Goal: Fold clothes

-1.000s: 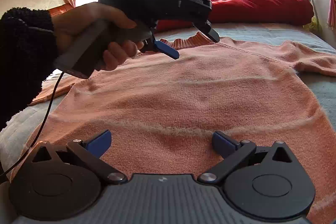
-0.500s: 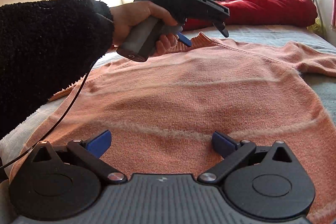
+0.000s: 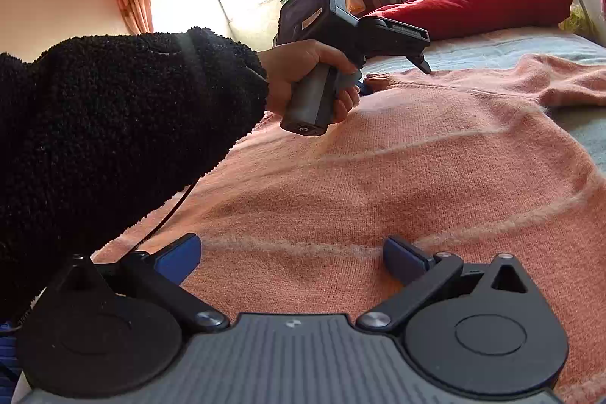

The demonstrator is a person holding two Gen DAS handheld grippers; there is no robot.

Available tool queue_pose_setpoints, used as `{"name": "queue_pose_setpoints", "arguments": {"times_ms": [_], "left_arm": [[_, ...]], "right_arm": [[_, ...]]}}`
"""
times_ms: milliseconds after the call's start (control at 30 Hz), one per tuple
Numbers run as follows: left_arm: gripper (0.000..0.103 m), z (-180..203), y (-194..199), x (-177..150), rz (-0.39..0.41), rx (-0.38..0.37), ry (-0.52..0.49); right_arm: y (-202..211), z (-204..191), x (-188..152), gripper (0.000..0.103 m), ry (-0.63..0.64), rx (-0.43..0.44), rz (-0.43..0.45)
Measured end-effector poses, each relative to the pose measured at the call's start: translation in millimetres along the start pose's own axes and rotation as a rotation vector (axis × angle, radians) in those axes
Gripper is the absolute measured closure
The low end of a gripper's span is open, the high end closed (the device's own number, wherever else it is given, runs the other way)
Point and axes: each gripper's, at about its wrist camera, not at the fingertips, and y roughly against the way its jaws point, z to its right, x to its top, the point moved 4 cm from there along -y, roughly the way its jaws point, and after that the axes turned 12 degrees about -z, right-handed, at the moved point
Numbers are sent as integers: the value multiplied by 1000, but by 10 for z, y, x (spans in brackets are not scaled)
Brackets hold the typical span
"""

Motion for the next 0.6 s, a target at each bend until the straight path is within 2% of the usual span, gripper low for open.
{"name": "queue_pose_setpoints", "arguments": {"times_ms": [67,300,400,500,600], "left_arm": [[5,70,113,-39,-20,7,-47],[5,41,886,-267,-41,-22,-84],[5,122,1114,-373,-69,-147,-63],[5,425,1173,-503,-116,-256,-111],[4,852,1083,-673,-181,-347,-205]], "right_arm": [[-8,-24,-1,0,11,-13,-3],[-44,-196,-27,0,77,-109,-30],[-82,-274,-41,0,117,-169,-44],[-120,-332,-54,0,159,-222,-55],[-119,-327,-59,0,165,-226,-56]]}}
